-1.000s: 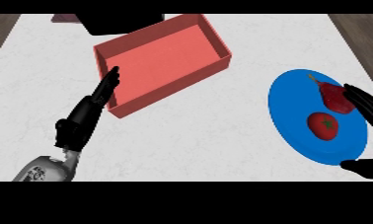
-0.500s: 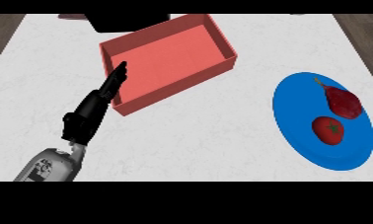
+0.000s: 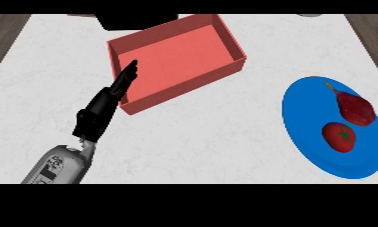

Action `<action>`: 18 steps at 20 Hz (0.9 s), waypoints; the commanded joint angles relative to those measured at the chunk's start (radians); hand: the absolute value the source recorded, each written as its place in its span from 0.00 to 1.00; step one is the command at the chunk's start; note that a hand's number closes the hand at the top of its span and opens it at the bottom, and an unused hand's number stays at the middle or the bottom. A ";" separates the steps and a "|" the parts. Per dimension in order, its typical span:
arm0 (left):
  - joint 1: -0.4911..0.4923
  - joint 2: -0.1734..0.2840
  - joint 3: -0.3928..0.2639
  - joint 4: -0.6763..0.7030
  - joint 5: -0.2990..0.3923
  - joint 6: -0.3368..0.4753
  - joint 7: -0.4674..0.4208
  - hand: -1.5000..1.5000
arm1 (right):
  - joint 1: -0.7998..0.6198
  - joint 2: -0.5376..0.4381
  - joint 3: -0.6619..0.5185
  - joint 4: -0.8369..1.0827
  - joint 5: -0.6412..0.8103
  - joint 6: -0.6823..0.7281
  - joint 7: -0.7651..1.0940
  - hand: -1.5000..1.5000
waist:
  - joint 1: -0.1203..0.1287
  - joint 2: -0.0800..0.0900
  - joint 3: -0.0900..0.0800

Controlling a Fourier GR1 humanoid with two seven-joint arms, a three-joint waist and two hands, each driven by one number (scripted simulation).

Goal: Pick the tomato from the plate and place it in the cardboard box

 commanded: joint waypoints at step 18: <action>0.095 -0.068 0.113 -0.084 -0.087 -0.126 0.013 0.50 | -0.250 0.292 0.066 0.173 0.291 0.154 0.048 0.00 | 0.016 0.001 0.001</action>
